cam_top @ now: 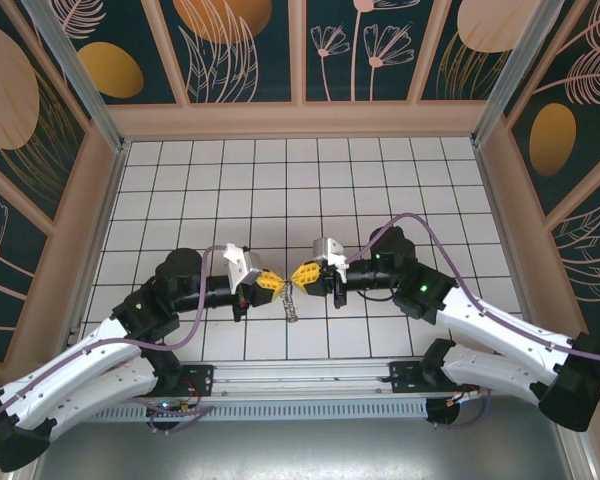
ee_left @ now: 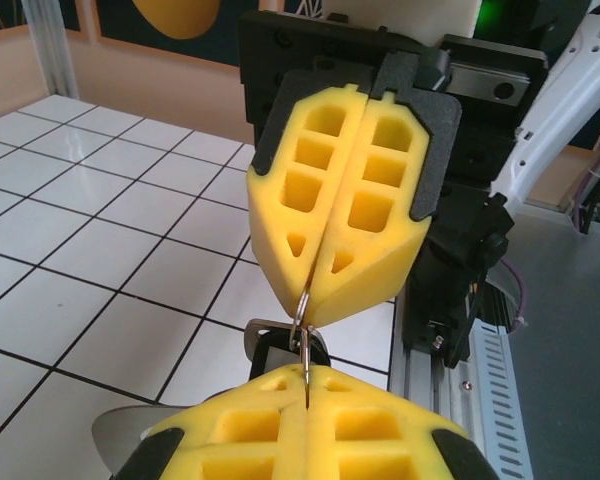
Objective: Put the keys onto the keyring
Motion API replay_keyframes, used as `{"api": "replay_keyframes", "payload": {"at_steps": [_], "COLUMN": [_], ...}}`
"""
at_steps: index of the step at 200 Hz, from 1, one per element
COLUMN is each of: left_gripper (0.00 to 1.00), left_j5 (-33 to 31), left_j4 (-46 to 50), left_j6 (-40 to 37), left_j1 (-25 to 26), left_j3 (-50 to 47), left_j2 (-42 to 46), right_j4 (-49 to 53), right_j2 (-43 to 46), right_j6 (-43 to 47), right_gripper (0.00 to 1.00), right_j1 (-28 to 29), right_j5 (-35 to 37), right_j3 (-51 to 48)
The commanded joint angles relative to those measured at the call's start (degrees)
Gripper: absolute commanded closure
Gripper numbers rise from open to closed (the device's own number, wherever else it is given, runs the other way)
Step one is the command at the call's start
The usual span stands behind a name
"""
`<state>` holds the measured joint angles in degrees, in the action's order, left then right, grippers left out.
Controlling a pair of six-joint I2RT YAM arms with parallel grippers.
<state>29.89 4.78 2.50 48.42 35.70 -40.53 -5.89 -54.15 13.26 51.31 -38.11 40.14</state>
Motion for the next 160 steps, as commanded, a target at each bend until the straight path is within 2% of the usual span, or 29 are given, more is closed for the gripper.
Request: {"api": "replay_keyframes", "payload": {"at_steps": [1,25,55,160], "left_gripper": [1.00,1.00,1.00,1.00], "left_j5": [5.04,6.11,6.50,6.48], "left_j4": [0.58,5.49,6.30,5.51], "left_j6": [-2.64,-6.04,-8.03,-8.69], "left_j1": [-0.15,-0.11,-0.10,-0.11], "left_j3": [3.10,5.32,6.05,5.25], "left_j2": [-0.35,-2.09,-3.80,-3.39], "right_j4": [1.39,2.72,2.23,-0.46], "right_j2": [3.26,6.60,8.95,5.74], "right_j6": [0.97,0.57,0.11,0.10], "right_gripper": [1.00,1.00,1.00,1.00], "right_j1": [-0.33,-0.50,-0.50,-0.42], "right_j5": [-2.32,-2.66,-3.72,-2.32], "right_j3": [1.40,-0.07,-1.72,-2.35]}}
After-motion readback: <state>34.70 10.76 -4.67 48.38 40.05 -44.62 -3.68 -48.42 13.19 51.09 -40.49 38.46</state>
